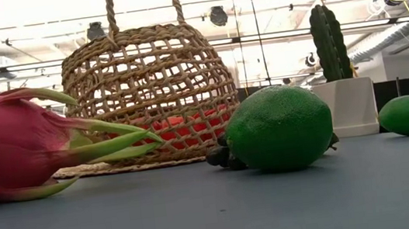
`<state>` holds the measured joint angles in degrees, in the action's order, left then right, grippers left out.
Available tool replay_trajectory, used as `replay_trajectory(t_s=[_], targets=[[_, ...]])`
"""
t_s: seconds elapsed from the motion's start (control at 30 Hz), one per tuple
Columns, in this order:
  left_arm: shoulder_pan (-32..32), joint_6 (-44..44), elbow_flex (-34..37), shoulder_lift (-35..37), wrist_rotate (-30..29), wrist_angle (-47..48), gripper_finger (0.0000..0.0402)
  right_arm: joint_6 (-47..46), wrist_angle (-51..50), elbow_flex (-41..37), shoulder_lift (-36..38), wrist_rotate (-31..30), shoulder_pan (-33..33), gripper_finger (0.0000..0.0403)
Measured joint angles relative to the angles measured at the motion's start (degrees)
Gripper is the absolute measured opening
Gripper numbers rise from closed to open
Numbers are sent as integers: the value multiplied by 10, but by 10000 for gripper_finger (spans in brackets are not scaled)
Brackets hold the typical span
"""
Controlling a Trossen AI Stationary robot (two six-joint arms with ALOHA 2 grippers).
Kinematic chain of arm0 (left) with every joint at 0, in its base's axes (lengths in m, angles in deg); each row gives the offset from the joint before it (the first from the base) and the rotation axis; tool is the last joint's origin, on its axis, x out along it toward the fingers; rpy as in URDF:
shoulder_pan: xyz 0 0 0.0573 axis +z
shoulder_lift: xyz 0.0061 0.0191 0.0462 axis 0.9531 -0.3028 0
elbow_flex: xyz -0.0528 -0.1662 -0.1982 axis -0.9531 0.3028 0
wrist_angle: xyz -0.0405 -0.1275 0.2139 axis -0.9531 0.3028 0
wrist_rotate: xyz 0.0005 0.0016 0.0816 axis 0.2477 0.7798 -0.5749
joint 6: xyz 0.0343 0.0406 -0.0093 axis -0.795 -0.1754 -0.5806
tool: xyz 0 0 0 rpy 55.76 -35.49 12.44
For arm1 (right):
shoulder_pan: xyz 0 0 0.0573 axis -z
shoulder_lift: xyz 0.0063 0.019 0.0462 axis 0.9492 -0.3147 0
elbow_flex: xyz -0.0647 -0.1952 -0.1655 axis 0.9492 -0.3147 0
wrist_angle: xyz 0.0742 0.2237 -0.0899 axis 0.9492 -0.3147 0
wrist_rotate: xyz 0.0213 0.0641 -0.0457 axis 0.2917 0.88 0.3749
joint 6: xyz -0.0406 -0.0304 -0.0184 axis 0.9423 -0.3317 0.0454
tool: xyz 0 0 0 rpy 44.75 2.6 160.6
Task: Build produce basket
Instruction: Put the green pear into the basket
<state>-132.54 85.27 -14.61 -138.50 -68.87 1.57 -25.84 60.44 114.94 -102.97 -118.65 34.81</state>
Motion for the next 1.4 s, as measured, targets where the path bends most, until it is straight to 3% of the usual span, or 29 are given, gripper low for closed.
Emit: replay_trajectory(t_s=[0.1, 0.2, 0.4, 0.6, 0.77, 1.07, 1.4], targets=[[0, -90, -10, -1, -62, -100, 62, -27, -7, 26, -55, 10, 16, 196], [-1, -156, -9, -3, -84, -186, 63, -49, -23, 79, -132, 49, 33, 196], [2, -185, -9, -25, -91, -213, 63, -72, -113, 226, -284, 112, 56, 196], [-3, -148, -9, -55, -50, -171, 62, -72, -136, 339, -417, 125, 65, 196], [-27, -75, -8, -87, -6, -135, 63, -73, -118, 387, -488, 132, 78, 196], [-61, 13, -8, -139, -6, -166, 62, -163, -23, 423, -592, 208, 110, 196], [-60, 42, -8, -167, -4, -139, 62, -106, -39, 530, -692, 214, 110, 196]])
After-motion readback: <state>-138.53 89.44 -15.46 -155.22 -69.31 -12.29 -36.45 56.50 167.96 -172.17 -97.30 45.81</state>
